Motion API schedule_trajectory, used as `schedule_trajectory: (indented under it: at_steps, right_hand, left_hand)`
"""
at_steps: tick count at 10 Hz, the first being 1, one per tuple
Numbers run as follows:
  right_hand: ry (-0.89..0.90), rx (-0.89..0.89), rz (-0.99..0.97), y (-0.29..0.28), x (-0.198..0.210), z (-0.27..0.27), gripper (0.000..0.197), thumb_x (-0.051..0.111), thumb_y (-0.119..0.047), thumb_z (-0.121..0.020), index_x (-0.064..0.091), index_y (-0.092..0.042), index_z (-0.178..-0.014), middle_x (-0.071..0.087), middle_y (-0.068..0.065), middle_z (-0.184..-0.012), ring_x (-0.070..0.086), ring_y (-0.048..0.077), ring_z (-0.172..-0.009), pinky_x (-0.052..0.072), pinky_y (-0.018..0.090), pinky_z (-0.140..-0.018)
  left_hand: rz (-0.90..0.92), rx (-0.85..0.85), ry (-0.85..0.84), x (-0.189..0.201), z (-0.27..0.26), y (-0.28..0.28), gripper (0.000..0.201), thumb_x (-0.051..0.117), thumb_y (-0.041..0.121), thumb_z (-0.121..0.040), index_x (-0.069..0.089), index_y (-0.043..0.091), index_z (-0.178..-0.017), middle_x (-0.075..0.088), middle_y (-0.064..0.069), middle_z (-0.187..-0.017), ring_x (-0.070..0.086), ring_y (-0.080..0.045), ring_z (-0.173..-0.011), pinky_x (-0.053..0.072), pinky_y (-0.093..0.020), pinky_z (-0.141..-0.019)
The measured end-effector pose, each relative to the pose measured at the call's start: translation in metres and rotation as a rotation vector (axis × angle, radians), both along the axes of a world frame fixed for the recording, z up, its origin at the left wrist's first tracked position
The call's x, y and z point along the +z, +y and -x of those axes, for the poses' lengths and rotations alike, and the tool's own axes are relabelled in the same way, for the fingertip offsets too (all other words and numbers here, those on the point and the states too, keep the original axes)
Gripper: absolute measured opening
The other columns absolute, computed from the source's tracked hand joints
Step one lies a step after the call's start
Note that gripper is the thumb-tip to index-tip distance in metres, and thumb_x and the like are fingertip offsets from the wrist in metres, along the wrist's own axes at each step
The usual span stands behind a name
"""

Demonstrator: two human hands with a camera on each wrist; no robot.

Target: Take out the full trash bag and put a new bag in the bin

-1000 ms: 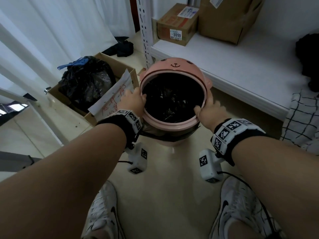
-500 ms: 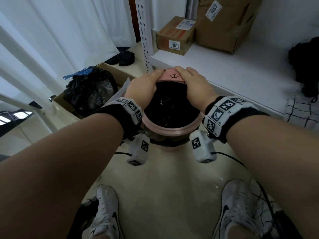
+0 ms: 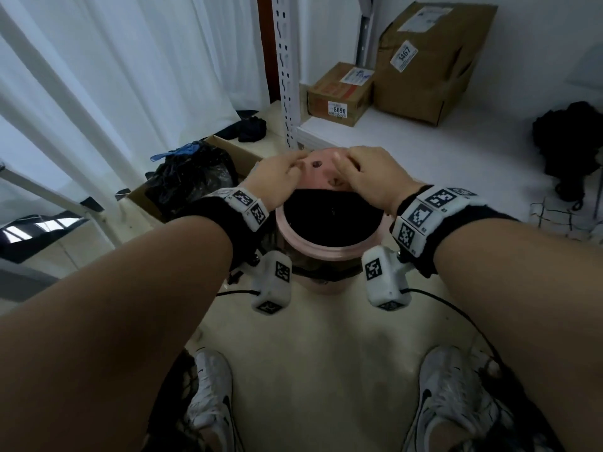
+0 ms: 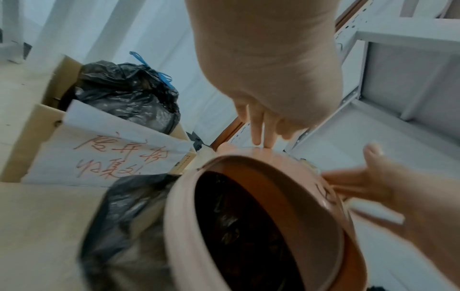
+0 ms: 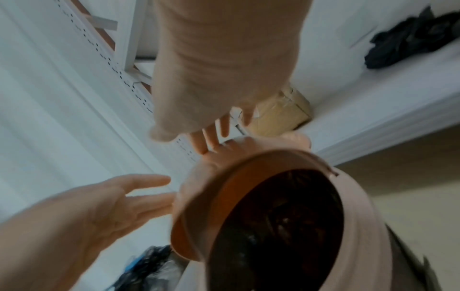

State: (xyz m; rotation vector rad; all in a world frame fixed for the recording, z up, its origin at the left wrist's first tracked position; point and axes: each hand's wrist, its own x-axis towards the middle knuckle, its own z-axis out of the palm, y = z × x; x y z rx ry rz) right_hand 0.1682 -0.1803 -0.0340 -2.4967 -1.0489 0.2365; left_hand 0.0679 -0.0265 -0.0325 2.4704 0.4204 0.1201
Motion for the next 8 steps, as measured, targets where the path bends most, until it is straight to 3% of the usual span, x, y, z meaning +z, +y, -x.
schedule_trajectory:
  at_steps: [1,2,3,4,5,7,8]
  right_hand:
    - [-0.169,-0.066,-0.106,-0.001,0.011,0.01,0.042,0.026,-0.052,-0.091,0.054,-0.031,-0.068,0.056,0.006,-0.086,0.055,0.032,-0.09,0.045,0.051,-0.088]
    - [-0.17,-0.068,-0.014,-0.002,0.014,0.015,0.046,0.039,-0.042,-0.095,0.043,-0.021,-0.135,0.039,0.011,-0.143,0.034,0.032,-0.133,0.028,0.048,-0.109]
    - [-0.071,-0.089,0.301,-0.005,0.003,0.017,0.085,0.046,-0.065,-0.083,0.005,-0.031,-0.15,0.008,0.009,-0.159,0.014,0.036,-0.145,0.01,0.063,-0.113]
    - [-0.038,-0.045,0.466,-0.009,-0.003,0.017,0.114,0.062,-0.071,-0.066,-0.009,-0.036,-0.148,0.007,0.005,-0.159,0.013,0.033,-0.145,0.009,0.072,-0.108]
    - [-0.069,0.028,0.472,-0.01,-0.001,0.017,0.125,0.076,-0.059,-0.061,-0.011,-0.035,-0.148,0.005,-0.001,-0.159,0.012,0.03,-0.146,0.014,0.07,-0.108]
    - [-0.121,0.074,0.5,0.004,0.004,0.013,0.123,0.081,-0.048,-0.062,-0.004,-0.031,-0.149,0.008,-0.003,-0.159,0.019,0.032,-0.143,0.018,0.066,-0.107]
    - [-0.171,0.064,0.441,0.001,0.01,0.013,0.11,0.069,-0.064,-0.067,0.003,-0.032,-0.149,0.013,0.0,-0.159,0.016,0.032,-0.144,0.009,0.064,-0.112]
  left_hand:
    - [0.003,0.089,-0.092,-0.007,0.022,0.004,0.032,0.04,0.012,-0.094,0.057,0.013,-0.121,0.066,-0.01,-0.116,0.058,-0.025,-0.112,0.043,-0.03,-0.095]
    - [-0.083,0.075,-0.1,-0.002,0.036,0.004,0.029,0.039,0.01,-0.093,0.058,0.008,-0.115,0.066,-0.012,-0.112,0.06,-0.029,-0.104,0.043,-0.03,-0.086]
    - [-0.125,0.108,-0.135,0.007,0.035,0.004,0.027,0.039,0.012,-0.095,0.058,0.01,-0.114,0.066,-0.01,-0.103,0.061,-0.025,-0.084,0.038,-0.023,-0.07]
    - [-0.126,0.117,-0.145,0.013,0.03,0.004,0.027,0.04,0.014,-0.093,0.057,0.01,-0.114,0.067,-0.011,-0.104,0.061,-0.025,-0.088,0.043,-0.028,-0.074]
    - [-0.165,0.099,-0.134,0.009,0.023,0.003,0.029,0.041,0.013,-0.092,0.055,0.009,-0.117,0.065,-0.013,-0.108,0.06,-0.028,-0.102,0.041,-0.028,-0.081]
    - [-0.189,0.086,-0.067,0.003,0.017,0.001,0.031,0.04,0.011,-0.092,0.052,0.01,-0.12,0.065,-0.013,-0.109,0.06,-0.029,-0.102,0.041,-0.028,-0.08]
    - [-0.203,0.105,-0.101,0.02,0.016,0.004,0.031,0.039,0.011,-0.092,0.052,0.009,-0.12,0.064,-0.014,-0.111,0.059,-0.03,-0.103,0.045,-0.033,-0.087]
